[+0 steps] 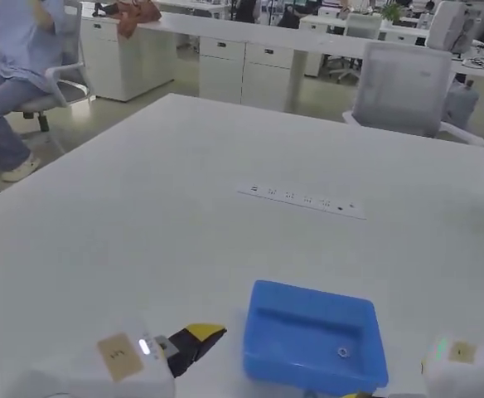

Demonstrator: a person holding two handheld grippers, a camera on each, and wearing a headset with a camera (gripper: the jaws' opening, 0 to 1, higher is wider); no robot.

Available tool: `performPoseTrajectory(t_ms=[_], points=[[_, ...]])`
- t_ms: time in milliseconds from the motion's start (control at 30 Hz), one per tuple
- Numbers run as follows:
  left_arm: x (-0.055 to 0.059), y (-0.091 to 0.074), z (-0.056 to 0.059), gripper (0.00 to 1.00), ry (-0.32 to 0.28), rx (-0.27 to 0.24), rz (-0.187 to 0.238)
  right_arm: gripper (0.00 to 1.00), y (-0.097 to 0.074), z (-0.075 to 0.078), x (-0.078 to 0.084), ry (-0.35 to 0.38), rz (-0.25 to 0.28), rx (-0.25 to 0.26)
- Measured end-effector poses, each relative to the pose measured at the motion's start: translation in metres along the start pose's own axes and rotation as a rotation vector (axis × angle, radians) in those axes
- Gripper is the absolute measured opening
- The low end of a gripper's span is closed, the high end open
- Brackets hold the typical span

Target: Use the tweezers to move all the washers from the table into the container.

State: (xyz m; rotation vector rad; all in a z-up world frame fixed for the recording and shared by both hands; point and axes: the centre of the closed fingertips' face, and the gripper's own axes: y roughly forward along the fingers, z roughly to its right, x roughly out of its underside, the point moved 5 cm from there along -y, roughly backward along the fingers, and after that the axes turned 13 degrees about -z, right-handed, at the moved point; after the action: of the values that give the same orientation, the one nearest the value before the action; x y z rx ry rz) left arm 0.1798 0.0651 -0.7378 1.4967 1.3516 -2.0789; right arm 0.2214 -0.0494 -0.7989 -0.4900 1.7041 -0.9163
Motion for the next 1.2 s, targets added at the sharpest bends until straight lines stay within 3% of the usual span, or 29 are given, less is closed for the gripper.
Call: performPoseTrajectory(t_ms=[100,200,367,533,800,1000,1200], points=[[0.0,-0.001,-0.002,0.75,-0.014,-0.008,0.007,0.03,0.003,-0.007,-0.003,-0.122,-0.028,0.044],[0.0,-0.002,-0.003,0.75,-0.021,-0.012,0.011,0.02,0.006,-0.01,-0.004,-0.169,-0.043,0.067],[0.0,-0.002,-0.003,0.75,-0.015,-0.018,0.009,0.02,0.006,-0.002,-0.006,-0.123,-0.036,0.061],[-0.001,-0.003,-0.005,0.74,-0.022,-0.026,0.015,0.02,-0.007,0.009,-0.015,-0.04,0.015,0.034],[0.0,-0.001,-0.004,0.74,-0.016,-0.025,0.005,0.02,-0.033,0.025,-0.038,0.007,0.097,0.037],[0.001,-0.002,-0.006,0.74,-0.026,-0.029,0.005,0.02,-0.046,0.039,-0.051,0.017,0.144,0.052],[0.001,-0.001,-0.006,0.74,-0.02,-0.029,-0.004,0.02,-0.056,0.055,-0.063,0.08,0.223,0.054]])
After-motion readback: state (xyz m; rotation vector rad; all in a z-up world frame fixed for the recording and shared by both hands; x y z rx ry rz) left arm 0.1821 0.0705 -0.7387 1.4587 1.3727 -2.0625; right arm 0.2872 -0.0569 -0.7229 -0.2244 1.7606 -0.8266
